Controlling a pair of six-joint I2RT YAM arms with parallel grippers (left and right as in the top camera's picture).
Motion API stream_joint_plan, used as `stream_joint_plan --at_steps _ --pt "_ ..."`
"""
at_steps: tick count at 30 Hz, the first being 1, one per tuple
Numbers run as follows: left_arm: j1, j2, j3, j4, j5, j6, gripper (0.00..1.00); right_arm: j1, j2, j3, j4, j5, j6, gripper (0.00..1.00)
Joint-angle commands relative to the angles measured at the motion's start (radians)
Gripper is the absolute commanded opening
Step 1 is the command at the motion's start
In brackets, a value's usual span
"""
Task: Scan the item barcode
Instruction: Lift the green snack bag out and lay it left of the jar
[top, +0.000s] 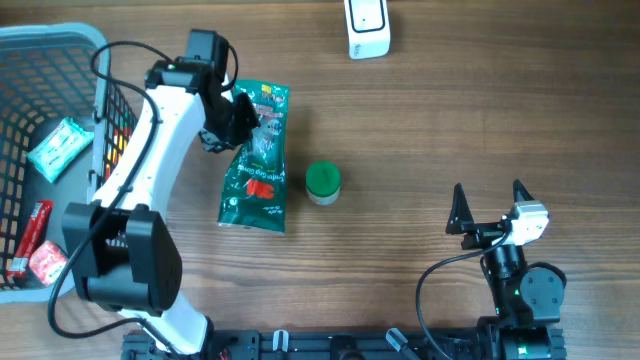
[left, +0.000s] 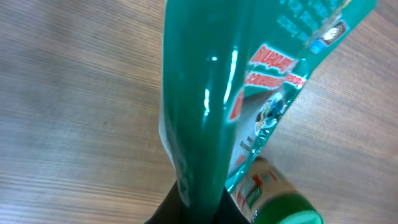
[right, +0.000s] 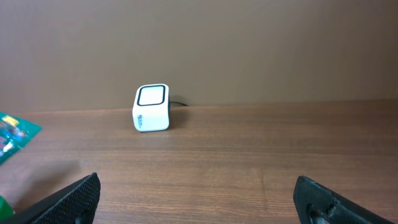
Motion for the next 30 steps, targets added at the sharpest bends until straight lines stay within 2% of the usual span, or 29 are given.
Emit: stream_joint_plan --at_steps 1,6,7,8,12,14,16,23,26,30 --pt "-0.013 0.013 -0.123 0.071 -0.020 -0.026 0.04 -0.004 0.000 -0.001 0.003 -0.013 0.010 1.00" --pt "-0.014 0.013 -0.235 0.159 -0.019 -0.026 0.04 -0.004 0.000 -0.001 0.003 -0.013 0.010 1.00" --pt "-0.013 0.013 -0.235 0.164 -0.019 -0.026 0.08 -0.004 0.000 -0.001 0.003 -0.013 0.010 1.00" --pt "-0.013 0.013 -0.235 0.166 -0.019 -0.026 0.24 -0.004 0.000 -0.001 0.003 -0.013 0.010 1.00" --pt "-0.013 0.013 -0.235 0.140 -0.018 -0.026 0.47 -0.004 0.000 -0.001 0.003 -0.013 0.010 1.00" --pt "-0.013 0.007 -0.235 0.129 0.019 -0.026 0.79 -0.004 0.000 -0.001 0.003 -0.013 0.010 1.00" --pt "-0.013 -0.013 -0.235 0.133 0.069 -0.026 1.00 -0.004 0.000 -0.001 0.003 -0.013 0.010 1.00" --pt "-0.011 -0.247 -0.221 0.138 0.066 -0.019 1.00 -0.004 0.000 -0.001 0.003 -0.013 0.010 1.00" --pt "-0.011 -0.398 -0.208 0.169 -0.018 -0.014 1.00 -0.004 0.000 -0.001 0.003 -0.013 0.010 1.00" --pt "-0.011 -0.577 -0.153 0.294 -0.097 0.095 1.00 -0.004 0.000 -0.001 0.003 -0.013 0.010 1.00"
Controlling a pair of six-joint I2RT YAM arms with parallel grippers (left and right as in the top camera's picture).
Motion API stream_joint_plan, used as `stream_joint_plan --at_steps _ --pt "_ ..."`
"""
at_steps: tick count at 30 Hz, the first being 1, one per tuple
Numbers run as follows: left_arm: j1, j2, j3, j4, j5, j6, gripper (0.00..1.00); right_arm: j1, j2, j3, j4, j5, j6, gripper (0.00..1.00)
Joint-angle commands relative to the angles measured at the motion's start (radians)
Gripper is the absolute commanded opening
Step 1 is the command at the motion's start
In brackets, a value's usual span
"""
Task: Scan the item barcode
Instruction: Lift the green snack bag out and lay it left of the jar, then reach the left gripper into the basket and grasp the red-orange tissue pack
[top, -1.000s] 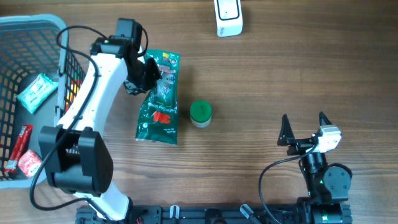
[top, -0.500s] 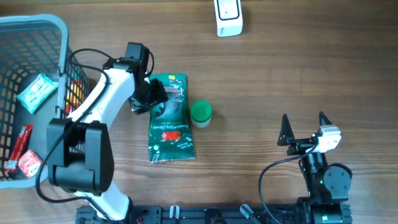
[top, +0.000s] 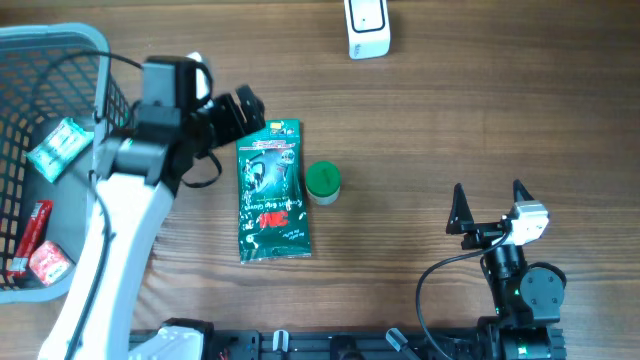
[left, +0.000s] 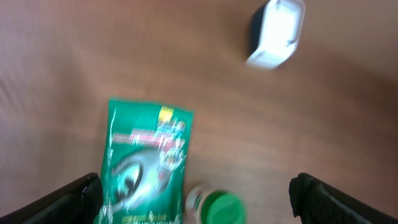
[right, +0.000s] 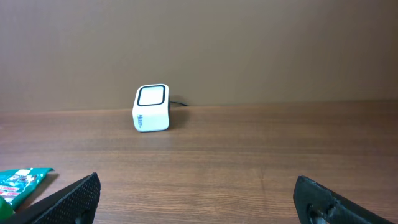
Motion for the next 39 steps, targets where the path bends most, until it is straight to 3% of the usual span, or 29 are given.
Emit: stream_joint_plan --at_steps 1,4,6,10,13,18,25,26,28,29,32,39 --pt "-0.003 -0.138 0.061 0.085 -0.187 0.077 1.00 -0.004 0.000 -0.001 0.003 -0.012 0.010 1.00" --pt "0.037 -0.248 0.070 0.158 -0.428 0.069 1.00 -0.004 0.000 -0.001 0.003 -0.012 0.010 1.00" --pt "0.106 -0.286 0.070 0.182 -0.477 0.065 1.00 -0.004 0.000 -0.001 0.003 -0.012 0.010 1.00" --pt "0.387 -0.271 0.069 0.101 -0.462 -0.082 1.00 -0.004 0.000 -0.001 0.003 -0.012 0.010 1.00" --pt "0.596 -0.175 0.069 -0.006 -0.344 -0.182 1.00 -0.004 0.000 -0.001 0.003 -0.012 0.010 1.00" --pt "0.769 0.040 0.069 -0.129 -0.306 -0.254 0.99 -0.004 0.000 -0.001 0.003 -0.012 0.010 1.00" --pt "0.943 0.277 0.068 -0.205 -0.308 -0.237 0.99 -0.004 0.000 -0.001 0.003 -0.012 0.010 1.00" --pt "0.960 0.295 0.066 -0.211 -0.310 -0.193 0.96 -0.004 0.000 -0.001 0.003 -0.012 0.010 1.00" --pt "0.973 0.336 0.064 -0.215 -0.362 -0.075 0.72 -0.004 0.000 -0.001 0.003 -0.012 0.010 1.00" --pt "0.973 0.359 0.061 -0.215 -0.387 -0.014 0.69 -0.004 0.000 -0.001 0.003 -0.012 0.010 1.00" --pt "0.972 0.409 0.059 -0.238 -0.413 0.096 0.65 -0.004 0.000 -0.001 0.003 -0.012 0.010 1.00" --pt "0.972 0.450 0.042 -0.271 -0.525 0.092 0.61 -0.004 0.000 -0.001 0.003 -0.012 0.010 1.00"
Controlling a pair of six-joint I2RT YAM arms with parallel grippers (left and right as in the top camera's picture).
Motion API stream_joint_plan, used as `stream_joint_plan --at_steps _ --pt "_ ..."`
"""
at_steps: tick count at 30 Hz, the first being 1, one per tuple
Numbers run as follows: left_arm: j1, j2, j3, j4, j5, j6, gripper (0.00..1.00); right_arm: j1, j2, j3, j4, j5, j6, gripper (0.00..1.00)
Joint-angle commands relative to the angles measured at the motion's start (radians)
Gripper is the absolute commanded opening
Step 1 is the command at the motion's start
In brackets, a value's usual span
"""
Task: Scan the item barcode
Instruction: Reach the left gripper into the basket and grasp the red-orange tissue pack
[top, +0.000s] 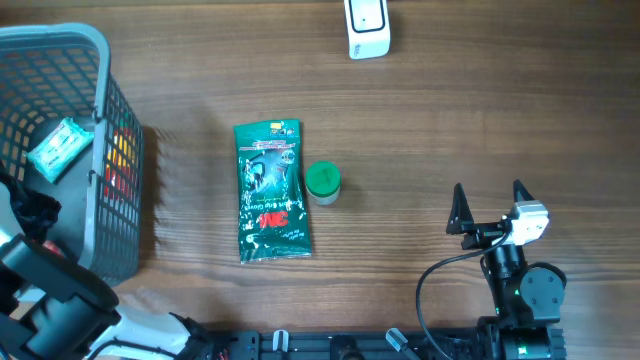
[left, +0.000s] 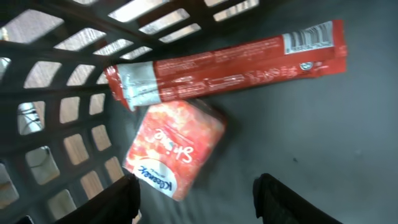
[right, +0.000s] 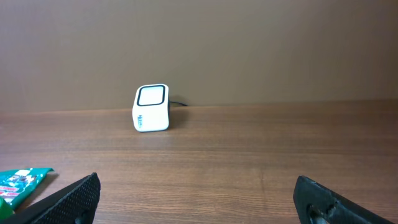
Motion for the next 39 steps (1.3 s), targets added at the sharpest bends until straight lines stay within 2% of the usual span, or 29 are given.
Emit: stream_joint_plan --at_steps 1,13,17,18,19,20,24,28,34,39 --pt "0.003 0.019 -0.034 0.007 -0.050 0.019 0.60 -0.003 0.000 -0.001 0.003 -0.012 0.010 1.00" --pt "0.003 0.035 -0.200 0.126 -0.066 0.019 0.52 -0.003 0.000 -0.001 0.003 -0.012 0.010 1.00" --pt "0.005 0.063 -0.248 0.165 -0.088 0.018 0.46 -0.003 0.000 -0.001 0.003 -0.012 0.010 1.00" --pt "0.005 0.063 -0.259 0.169 -0.088 0.018 0.25 -0.003 0.000 -0.001 0.003 -0.012 0.010 1.00" --pt "0.005 0.063 -0.260 0.169 -0.088 0.019 0.17 -0.003 0.000 -0.001 0.003 -0.012 0.010 1.00" --pt "0.005 0.063 -0.260 0.172 -0.087 0.019 0.04 -0.003 0.000 -0.001 0.003 -0.012 0.009 1.00" --pt "-0.023 0.051 -0.196 0.136 -0.048 0.019 0.04 -0.003 0.000 -0.001 0.003 -0.012 0.010 1.00" --pt "-0.116 0.013 -0.058 0.051 -0.038 0.019 0.04 -0.003 0.000 -0.001 0.003 -0.012 0.010 1.00" --pt "-0.188 -0.113 0.051 0.044 -0.026 0.019 0.04 -0.003 0.000 -0.001 0.003 -0.012 0.010 1.00" --pt "-0.188 -0.325 0.148 0.104 0.268 0.019 0.04 -0.003 0.000 -0.001 0.003 -0.012 0.010 1.00"
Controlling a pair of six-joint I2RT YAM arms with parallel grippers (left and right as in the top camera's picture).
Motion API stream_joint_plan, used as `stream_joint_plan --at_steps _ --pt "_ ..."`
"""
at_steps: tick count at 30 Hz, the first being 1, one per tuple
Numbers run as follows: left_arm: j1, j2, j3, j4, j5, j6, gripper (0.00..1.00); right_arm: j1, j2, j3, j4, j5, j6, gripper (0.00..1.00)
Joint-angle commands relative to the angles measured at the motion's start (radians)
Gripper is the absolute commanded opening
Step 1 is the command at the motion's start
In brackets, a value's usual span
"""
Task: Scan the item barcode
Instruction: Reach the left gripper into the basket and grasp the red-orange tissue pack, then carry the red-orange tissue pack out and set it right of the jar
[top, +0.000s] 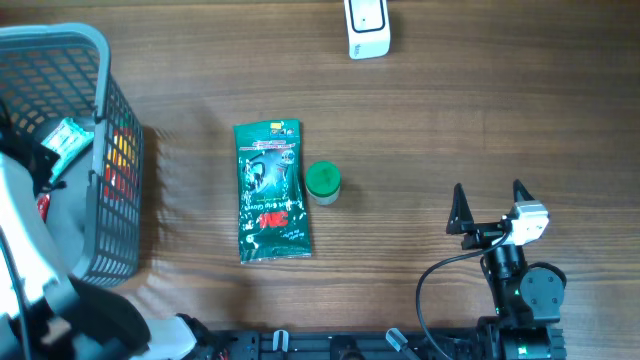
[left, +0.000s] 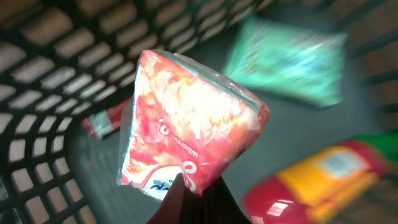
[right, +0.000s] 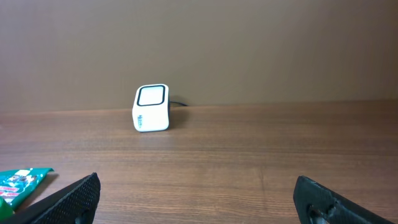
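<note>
My left gripper (left: 198, 190) is inside the grey basket (top: 62, 38), shut on the lower edge of a red-orange tissue pack (left: 186, 118) that it holds above the basket floor. The white barcode scanner (top: 367, 28) stands at the far edge of the table and also shows as the scanner (right: 152, 107) in the right wrist view. My right gripper (right: 199, 199) rests open at the front right, nothing between its fingers.
A green packet (top: 270, 190) lies flat mid-table with a green-capped bottle (top: 322, 182) beside it. In the basket lie a teal packet (left: 286, 59), a red and yellow item (left: 317, 180) and a red stick pack (left: 106, 121).
My left gripper was open over the tissue pack lying on the basket floor. Now it is shut on the pack, which is raised off the floor. The right arm has not moved.
My left gripper held the green packet over the table beside the bottle. Then it was open and the packet lay flat on the table. Then it hung open in the basket over the tissue pack, and now it holds that pack.
</note>
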Motion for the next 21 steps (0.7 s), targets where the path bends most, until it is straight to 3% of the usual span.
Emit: stream_joint_plan --at_steps 1,5,7,10,14,17,21 --pt "-0.005 -0.192 0.065 0.074 0.286 -0.002 0.04 -0.003 0.000 -0.001 0.003 -0.012 0.010 1.00" --pt "-0.037 -0.421 0.065 0.216 0.653 0.003 0.04 -0.003 0.000 -0.001 0.003 -0.012 0.010 1.00" --pt "-0.115 -0.494 0.065 0.243 0.730 0.003 0.04 -0.003 0.000 -0.001 0.003 -0.012 0.010 1.00" --pt "-0.304 -0.531 0.064 0.246 0.733 0.020 0.04 -0.003 0.000 -0.001 0.003 -0.012 0.010 1.00" --pt "-0.689 -0.482 0.064 0.265 0.671 0.122 0.04 -0.003 0.000 -0.001 0.003 -0.012 0.010 1.00" --pt "-0.998 -0.335 0.064 0.275 0.470 0.187 0.04 -0.003 0.000 -0.001 0.003 -0.012 0.010 1.00" --pt "-1.228 -0.098 0.064 0.344 0.436 0.242 0.04 -0.003 0.000 -0.001 0.003 -0.012 0.010 1.00"
